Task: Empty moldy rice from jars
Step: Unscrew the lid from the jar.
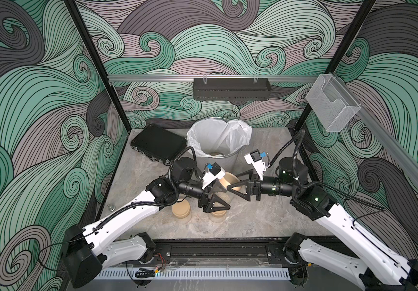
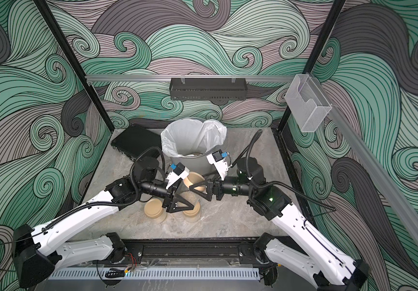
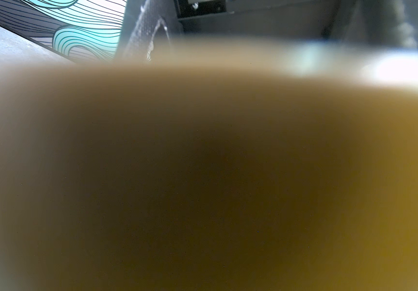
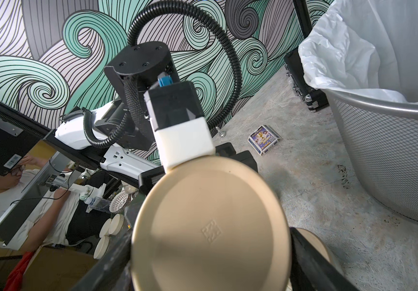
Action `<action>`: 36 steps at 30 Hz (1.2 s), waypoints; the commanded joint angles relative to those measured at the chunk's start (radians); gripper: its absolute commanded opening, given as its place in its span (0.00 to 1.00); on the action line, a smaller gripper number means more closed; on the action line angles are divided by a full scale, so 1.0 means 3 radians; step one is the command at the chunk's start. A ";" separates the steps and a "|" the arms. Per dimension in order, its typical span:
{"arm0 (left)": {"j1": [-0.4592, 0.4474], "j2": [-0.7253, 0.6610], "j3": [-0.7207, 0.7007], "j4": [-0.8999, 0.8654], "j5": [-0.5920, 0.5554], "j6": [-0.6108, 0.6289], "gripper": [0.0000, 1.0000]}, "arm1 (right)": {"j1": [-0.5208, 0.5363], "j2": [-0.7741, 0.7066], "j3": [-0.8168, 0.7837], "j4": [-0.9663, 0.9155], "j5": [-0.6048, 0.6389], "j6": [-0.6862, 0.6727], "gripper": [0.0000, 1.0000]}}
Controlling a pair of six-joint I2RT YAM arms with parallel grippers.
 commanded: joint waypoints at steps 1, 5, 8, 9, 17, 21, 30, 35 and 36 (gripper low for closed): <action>-0.0068 -0.0188 0.0182 0.0239 0.0257 0.0158 0.26 | -0.0058 -0.0039 -0.0078 0.0151 -0.0113 -0.0087 0.69; -0.0071 -0.0182 0.0174 0.0321 0.0317 0.0102 0.26 | -0.0069 -0.0075 -0.0158 0.0366 -0.0291 -0.0104 0.70; -0.0071 -0.0163 0.0172 0.0353 0.0334 0.0090 0.26 | -0.0069 -0.0102 -0.0200 0.0449 -0.0354 -0.0181 0.72; -0.0071 -0.0159 0.0177 0.0352 0.0335 0.0093 0.26 | -0.0068 -0.0108 -0.0200 0.0438 -0.0355 -0.0203 0.73; -0.0071 -0.0169 0.0167 0.0353 0.0258 0.0123 0.26 | -0.0094 -0.0098 -0.0180 0.0310 -0.0314 -0.0281 0.75; -0.0070 -0.0155 0.0157 0.0343 0.0236 0.0143 0.26 | -0.0100 -0.0095 -0.0166 0.0283 -0.0276 -0.0292 0.83; -0.0071 -0.0202 0.0090 0.0357 0.0070 0.0167 0.27 | -0.0121 -0.0123 -0.0139 0.0083 -0.0054 -0.0312 0.99; -0.0071 -0.0249 0.0093 0.0251 -0.0063 0.0277 0.27 | -0.0133 -0.0161 -0.0176 0.0071 -0.0005 -0.0255 0.99; -0.0071 -0.0263 0.0090 0.0213 -0.0122 0.0320 0.27 | -0.0138 -0.0185 -0.0178 0.0058 0.0009 -0.0250 0.99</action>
